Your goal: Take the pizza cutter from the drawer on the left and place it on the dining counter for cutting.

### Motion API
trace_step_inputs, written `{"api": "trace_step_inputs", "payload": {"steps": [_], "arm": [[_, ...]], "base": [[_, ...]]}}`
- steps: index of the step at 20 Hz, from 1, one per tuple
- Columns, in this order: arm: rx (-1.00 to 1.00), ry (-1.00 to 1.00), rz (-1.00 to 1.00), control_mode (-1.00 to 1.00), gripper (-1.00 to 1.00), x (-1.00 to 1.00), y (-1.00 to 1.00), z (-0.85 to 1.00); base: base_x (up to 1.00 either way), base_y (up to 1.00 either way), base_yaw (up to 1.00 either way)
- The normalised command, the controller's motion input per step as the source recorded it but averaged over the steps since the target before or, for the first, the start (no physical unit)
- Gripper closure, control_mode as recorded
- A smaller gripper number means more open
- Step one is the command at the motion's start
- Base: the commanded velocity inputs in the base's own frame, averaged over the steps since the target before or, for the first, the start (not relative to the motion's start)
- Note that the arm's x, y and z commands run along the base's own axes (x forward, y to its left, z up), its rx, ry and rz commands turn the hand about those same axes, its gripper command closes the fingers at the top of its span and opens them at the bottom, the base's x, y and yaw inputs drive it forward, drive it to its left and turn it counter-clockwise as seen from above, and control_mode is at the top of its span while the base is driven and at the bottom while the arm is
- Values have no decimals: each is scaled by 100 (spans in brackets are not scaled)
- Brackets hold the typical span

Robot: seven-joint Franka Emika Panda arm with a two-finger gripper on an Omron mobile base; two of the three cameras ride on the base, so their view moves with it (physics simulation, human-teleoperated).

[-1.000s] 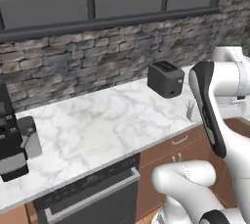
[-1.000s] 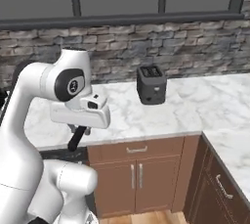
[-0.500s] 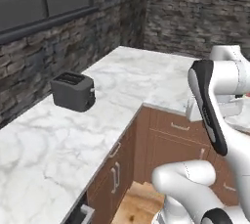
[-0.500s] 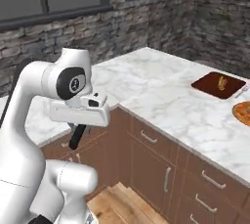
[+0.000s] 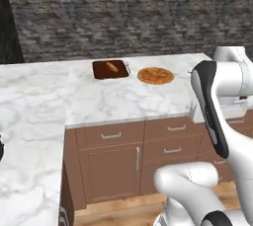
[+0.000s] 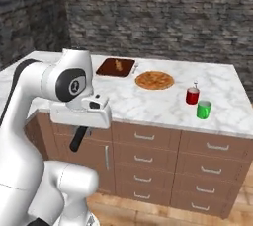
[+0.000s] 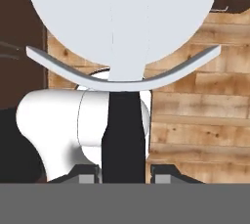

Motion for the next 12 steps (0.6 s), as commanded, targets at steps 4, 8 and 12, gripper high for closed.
{"api": "trace_step_inputs", "payload": {"steps": [4, 8, 12], "arm": [[0, 0, 0, 100, 100, 0, 0, 0], [0, 0, 0, 100, 100, 0, 0, 0], [0, 0, 0, 100, 100, 0, 0, 0]], "base": [[79, 5, -28], [83, 0, -19], [67, 0, -8]]}}
